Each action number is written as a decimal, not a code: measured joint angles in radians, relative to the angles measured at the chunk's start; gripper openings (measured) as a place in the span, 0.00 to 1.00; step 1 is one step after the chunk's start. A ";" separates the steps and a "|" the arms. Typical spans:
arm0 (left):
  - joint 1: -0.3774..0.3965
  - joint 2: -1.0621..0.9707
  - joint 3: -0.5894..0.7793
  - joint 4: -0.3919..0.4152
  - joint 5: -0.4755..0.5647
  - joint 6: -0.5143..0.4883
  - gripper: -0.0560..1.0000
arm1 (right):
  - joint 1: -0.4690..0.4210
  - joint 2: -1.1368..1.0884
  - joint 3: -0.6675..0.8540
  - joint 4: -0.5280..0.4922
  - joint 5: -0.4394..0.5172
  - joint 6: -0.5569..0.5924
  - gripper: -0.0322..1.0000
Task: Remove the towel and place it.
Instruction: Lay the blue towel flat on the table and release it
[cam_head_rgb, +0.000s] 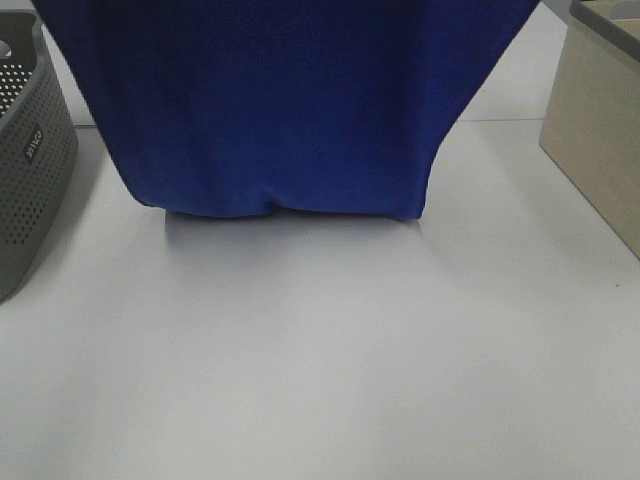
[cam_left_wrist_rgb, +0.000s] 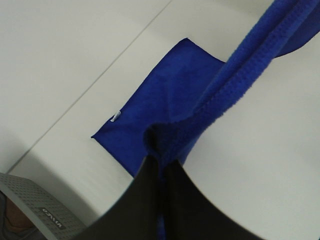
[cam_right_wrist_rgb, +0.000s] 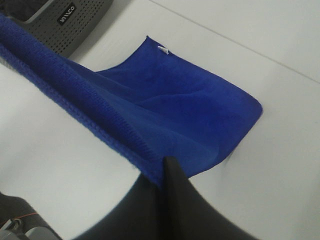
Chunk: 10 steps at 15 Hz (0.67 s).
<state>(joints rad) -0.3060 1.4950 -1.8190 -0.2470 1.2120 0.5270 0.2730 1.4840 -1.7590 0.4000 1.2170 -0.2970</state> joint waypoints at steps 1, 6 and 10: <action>-0.001 -0.057 0.067 -0.019 -0.002 0.000 0.06 | 0.002 -0.041 0.053 0.008 0.000 0.000 0.05; -0.003 -0.275 0.352 -0.108 -0.009 0.000 0.06 | 0.008 -0.188 0.265 0.044 -0.002 0.000 0.05; -0.003 -0.354 0.515 -0.190 -0.013 -0.017 0.06 | 0.008 -0.272 0.446 0.053 -0.003 0.014 0.05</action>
<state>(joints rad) -0.3090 1.1410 -1.3040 -0.4370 1.1990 0.5100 0.2810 1.2120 -1.3130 0.4530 1.2140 -0.2830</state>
